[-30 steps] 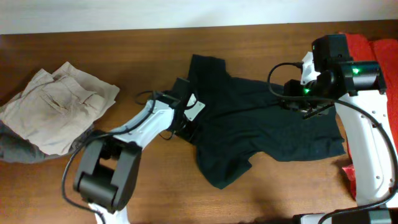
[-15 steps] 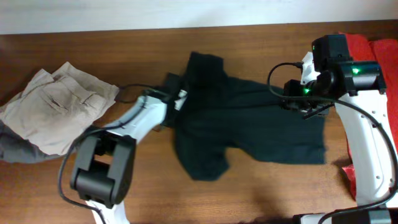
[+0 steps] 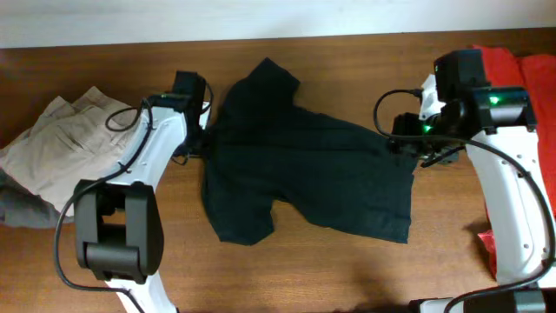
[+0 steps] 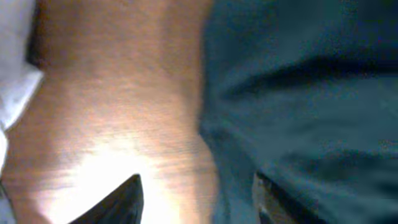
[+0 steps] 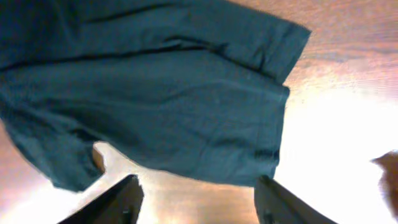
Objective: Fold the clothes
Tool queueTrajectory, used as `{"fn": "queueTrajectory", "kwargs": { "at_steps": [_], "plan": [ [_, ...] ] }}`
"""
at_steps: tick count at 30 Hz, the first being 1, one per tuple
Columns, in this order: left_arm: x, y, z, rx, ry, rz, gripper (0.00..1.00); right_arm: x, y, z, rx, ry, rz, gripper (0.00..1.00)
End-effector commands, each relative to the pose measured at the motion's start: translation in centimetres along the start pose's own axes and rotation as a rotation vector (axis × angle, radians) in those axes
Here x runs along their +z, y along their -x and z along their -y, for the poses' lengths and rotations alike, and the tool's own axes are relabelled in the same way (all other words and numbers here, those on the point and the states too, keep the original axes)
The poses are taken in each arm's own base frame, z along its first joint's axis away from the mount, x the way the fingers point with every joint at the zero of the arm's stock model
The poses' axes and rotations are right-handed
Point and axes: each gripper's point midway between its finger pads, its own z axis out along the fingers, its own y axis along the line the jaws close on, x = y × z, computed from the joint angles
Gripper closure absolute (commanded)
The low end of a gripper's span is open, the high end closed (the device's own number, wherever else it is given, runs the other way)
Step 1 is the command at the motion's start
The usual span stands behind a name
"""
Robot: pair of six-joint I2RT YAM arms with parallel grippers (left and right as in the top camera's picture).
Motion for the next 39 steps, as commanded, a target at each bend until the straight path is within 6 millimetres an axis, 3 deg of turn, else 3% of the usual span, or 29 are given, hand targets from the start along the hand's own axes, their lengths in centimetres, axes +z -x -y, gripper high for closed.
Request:
{"fn": "queueTrajectory", "kwargs": {
  "at_steps": [1,5,12,14,18,20,25,30,35,39],
  "plan": [
    [-1.7,0.3,3.7,0.103,-0.129,-0.002,0.45,1.8,-1.0,1.2,0.043,-0.044,-0.041,0.35],
    [-1.8,-2.1,5.8,0.195,-0.133,-0.080,0.46,4.4,-2.8,1.9,0.064,-0.054,-0.107,0.35],
    [-0.8,-6.1,9.5,0.261,-0.207,-0.191,0.62,7.2,-4.4,2.3,0.085,-0.046,-0.150,0.36],
    [-0.2,-6.8,9.7,0.236,-0.201,-0.210,0.67,7.4,-4.6,1.8,0.088,-0.016,-0.159,0.36],
    [1.4,-8.8,9.4,0.182,-0.192,-0.262,0.82,8.5,-4.8,1.5,0.133,0.014,-0.160,0.66],
    [2.2,-10.1,9.2,0.160,-0.185,-0.295,0.87,9.4,-4.7,1.6,0.141,0.017,-0.143,0.74],
    [3.2,-12.6,9.6,0.131,-0.222,-0.361,0.89,12.5,-4.2,2.0,0.139,0.028,-0.090,0.84],
    [3.7,-14.4,9.8,0.100,-0.241,-0.415,0.89,15.2,-3.7,3.2,0.151,-0.020,-0.069,0.86],
    [4.4,-16.2,9.4,0.027,-0.216,-0.464,0.99,17.3,-3.5,4.2,0.153,-0.063,-0.082,0.87],
    [5.7,-16.7,9.3,-0.062,-0.197,-0.453,0.99,19.2,-3.5,4.6,0.156,-0.080,-0.106,0.94]
  ]
}}
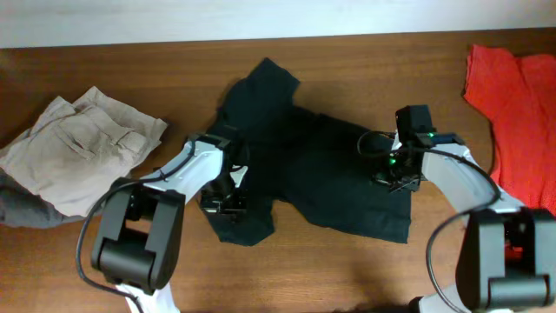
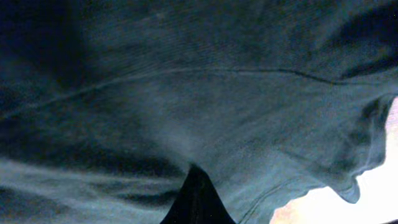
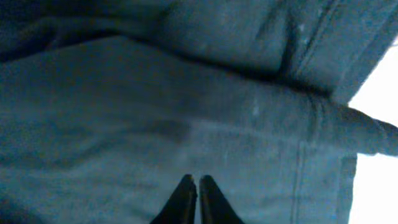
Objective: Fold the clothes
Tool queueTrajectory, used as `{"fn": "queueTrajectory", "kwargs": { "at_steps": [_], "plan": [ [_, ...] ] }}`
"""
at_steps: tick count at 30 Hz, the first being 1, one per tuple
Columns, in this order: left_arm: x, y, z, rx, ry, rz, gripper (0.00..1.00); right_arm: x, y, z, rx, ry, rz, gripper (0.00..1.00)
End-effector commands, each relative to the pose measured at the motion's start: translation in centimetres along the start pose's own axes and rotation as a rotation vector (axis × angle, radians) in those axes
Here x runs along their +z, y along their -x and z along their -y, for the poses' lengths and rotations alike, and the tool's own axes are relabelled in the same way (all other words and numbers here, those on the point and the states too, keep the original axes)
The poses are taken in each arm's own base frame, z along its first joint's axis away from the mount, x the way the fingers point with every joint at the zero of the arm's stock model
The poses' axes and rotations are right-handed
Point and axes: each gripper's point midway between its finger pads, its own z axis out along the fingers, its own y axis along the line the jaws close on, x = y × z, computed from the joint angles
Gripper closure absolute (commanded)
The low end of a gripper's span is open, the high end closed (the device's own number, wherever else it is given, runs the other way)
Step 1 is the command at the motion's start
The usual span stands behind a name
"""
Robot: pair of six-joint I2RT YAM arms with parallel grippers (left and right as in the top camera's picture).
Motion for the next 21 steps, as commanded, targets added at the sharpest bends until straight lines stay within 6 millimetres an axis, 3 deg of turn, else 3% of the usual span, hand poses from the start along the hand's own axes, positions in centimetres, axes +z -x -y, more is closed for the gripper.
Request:
{"fn": "queueTrajectory", "kwargs": {
  "at_steps": [1,4,10,14,21],
  "plan": [
    [2.8,-1.3,-0.8,-0.134,0.002,-0.042,0.99,1.7,-0.2,1.0,0.016,-0.044,-0.026,0.94],
    [3.3,-0.9,-1.6,-0.159,0.019,-0.014,0.99,2.4,-0.3,1.1,0.018,-0.051,-0.042,0.95],
    [3.3,-1.2,-5.3,-0.343,0.103,-0.003,0.99,2.5,0.1,1.5,0.021,-0.061,-0.029,0.94],
    [3.5,-2.0,-7.7,-0.445,0.085,-0.024,0.99,2.5,1.4,2.5,0.049,-0.067,0.018,0.94],
    [3.3,-2.6,-10.0,-0.533,0.068,-0.038,0.99,3.3,2.9,3.6,0.084,-0.060,0.054,0.94]
  ]
}}
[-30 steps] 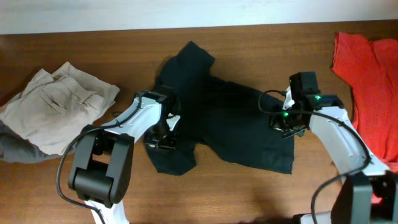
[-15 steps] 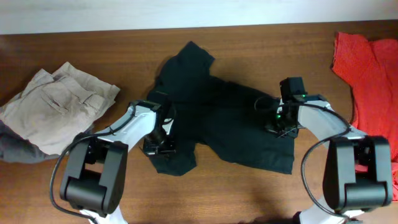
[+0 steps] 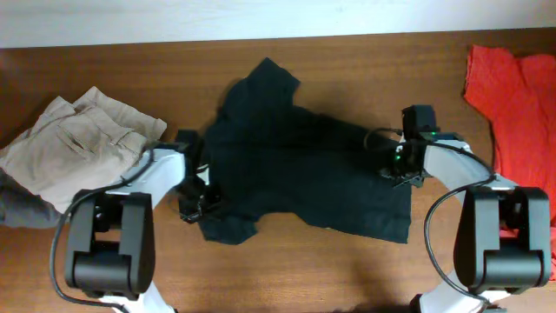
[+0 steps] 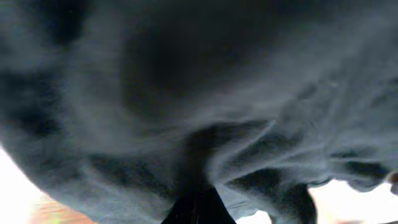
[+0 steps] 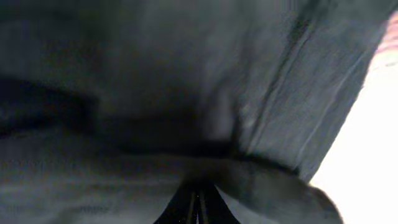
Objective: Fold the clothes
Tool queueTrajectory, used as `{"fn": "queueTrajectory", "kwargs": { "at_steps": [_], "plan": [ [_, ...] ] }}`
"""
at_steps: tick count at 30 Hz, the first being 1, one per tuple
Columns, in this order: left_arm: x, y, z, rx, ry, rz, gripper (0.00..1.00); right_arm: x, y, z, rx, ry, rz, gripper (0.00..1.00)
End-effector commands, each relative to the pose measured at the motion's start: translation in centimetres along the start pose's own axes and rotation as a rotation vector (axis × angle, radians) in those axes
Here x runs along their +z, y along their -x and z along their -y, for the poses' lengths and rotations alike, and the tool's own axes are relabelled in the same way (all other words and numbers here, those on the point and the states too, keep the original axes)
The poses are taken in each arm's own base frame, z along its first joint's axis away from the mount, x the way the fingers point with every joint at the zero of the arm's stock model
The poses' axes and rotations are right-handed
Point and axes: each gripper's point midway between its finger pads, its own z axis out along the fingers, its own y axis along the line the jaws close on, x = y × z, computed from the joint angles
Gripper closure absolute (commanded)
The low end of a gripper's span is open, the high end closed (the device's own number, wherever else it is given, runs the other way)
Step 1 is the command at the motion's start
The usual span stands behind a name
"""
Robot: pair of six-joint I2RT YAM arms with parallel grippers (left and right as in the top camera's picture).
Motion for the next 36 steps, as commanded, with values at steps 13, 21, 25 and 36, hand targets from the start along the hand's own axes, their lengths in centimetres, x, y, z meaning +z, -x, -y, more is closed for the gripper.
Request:
{"fn": "queueTrajectory", "kwargs": {
  "at_steps": [13,21,25,36],
  "plan": [
    [-0.5,0.5,-9.4,-0.111,0.343,0.055,0.99,2.9,5.6,2.0,-0.005,-0.002,0.165,0.94],
    [-6.6,2.2,-6.9,0.013,0.264,0.295,0.99,-4.7,6.3,-1.7,-0.102,0.300,0.122,0.83],
    [-10.1,3.1,-4.9,0.115,0.222,0.455,0.95,-8.6,4.7,-1.5,-0.090,0.291,0.121,0.75],
    [-12.4,4.0,0.9,0.351,0.166,0.634,0.86,-9.5,-5.5,1.9,0.106,0.099,-0.225,0.47]
  ]
}}
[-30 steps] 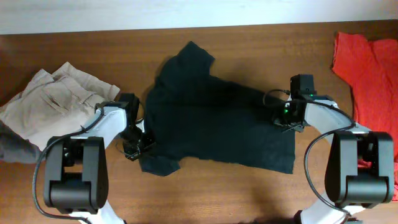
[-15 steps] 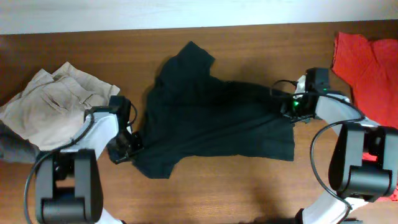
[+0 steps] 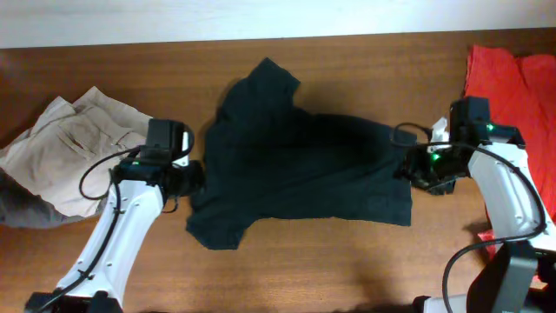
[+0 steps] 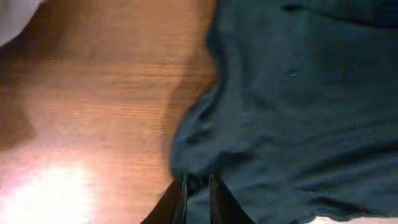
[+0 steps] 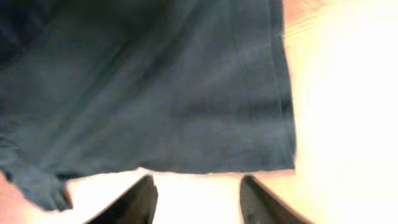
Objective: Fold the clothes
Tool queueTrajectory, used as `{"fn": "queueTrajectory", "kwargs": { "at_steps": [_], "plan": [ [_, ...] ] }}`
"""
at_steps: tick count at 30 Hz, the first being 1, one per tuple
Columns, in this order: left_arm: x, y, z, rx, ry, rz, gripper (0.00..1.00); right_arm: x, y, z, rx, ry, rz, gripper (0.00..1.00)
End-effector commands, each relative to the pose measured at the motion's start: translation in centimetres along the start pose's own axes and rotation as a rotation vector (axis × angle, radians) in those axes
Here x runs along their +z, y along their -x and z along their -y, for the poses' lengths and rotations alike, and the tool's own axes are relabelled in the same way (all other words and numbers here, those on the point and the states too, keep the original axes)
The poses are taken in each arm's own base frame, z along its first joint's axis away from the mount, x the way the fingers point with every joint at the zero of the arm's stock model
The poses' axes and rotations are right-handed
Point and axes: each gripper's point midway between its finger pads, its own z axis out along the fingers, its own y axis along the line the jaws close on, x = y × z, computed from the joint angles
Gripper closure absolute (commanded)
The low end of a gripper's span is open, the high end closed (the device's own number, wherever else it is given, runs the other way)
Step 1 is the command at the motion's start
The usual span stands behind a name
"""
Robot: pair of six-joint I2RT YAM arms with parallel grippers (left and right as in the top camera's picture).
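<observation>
A dark teal T-shirt (image 3: 304,174) lies spread across the middle of the wooden table, one sleeve pointing to the far side. My left gripper (image 3: 187,178) is at its left edge. In the left wrist view the gripper (image 4: 198,183) is shut on a fold of the shirt (image 4: 298,112), with only a thin gap between the fingers. My right gripper (image 3: 415,169) is at the shirt's right hem. In the right wrist view it (image 5: 199,199) stands wide open over bare wood, with the shirt's hem (image 5: 155,93) just beyond the fingertips.
Crumpled beige trousers (image 3: 78,139) lie at the left on a grey garment (image 3: 17,209). A red garment (image 3: 512,87) lies at the far right, close to the right arm. Bare table (image 3: 347,269) runs along the front edge.
The right gripper has opened, let go of the shirt and now sits just off its right hem. The left gripper, still shut on the cloth, is further left. The shirt lies wider and flatter.
Both grippers were open beside the rumpled shirt, left and right of it. Then both were shut, down on the cloth further in. Then they held it nearer the edges. Now the shirt is stretched out sideways and only the left gripper holds it.
</observation>
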Motion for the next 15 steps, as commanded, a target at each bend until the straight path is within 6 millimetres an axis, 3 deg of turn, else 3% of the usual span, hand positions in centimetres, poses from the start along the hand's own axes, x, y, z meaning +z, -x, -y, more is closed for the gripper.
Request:
{"fn": "queueTrajectory", "kwargs": {
  "at_steps": [1,9,15],
  "plan": [
    [-0.3,0.9,1.5,0.082,-0.020,0.043,0.86,1.7,-2.6,1.8,0.089,-0.071,-0.086,0.44],
    [-0.4,1.4,2.4,0.107,-0.035,0.070,0.85,6.8,-6.5,4.5,0.228,-0.098,-0.156,0.25],
    [-0.4,1.3,2.5,0.107,-0.042,0.068,0.84,9.8,-7.3,5.0,0.282,-0.046,-0.117,0.26]
  ]
}}
